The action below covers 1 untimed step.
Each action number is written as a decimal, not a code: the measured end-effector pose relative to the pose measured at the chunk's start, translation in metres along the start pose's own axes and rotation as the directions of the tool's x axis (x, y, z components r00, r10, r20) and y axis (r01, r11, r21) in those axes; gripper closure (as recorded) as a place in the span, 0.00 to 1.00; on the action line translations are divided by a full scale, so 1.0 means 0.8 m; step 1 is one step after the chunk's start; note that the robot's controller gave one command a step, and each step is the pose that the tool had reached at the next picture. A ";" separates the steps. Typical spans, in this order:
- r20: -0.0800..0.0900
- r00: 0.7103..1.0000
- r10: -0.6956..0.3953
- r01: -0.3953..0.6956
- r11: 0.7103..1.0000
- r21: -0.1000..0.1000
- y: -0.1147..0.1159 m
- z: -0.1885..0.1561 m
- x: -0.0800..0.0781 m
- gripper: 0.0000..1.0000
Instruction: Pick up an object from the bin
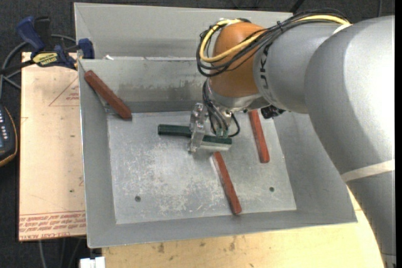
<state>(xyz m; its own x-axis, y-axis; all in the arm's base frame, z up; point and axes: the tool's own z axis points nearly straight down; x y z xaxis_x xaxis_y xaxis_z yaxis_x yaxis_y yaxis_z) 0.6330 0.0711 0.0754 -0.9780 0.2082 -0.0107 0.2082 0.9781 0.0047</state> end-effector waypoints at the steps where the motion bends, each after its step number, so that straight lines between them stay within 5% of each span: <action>1: -0.006 1.000 -0.001 0.001 1.000 0.002 0.001 -0.031 -0.002 1.00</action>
Offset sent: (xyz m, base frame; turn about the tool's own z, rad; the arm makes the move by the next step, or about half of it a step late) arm 0.0000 0.0001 0.0234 0.0000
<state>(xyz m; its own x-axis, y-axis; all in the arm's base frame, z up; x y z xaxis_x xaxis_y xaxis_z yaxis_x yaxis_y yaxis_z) 0.6343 0.0714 0.1005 -0.9784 0.2068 -0.0050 0.2068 0.9784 0.0029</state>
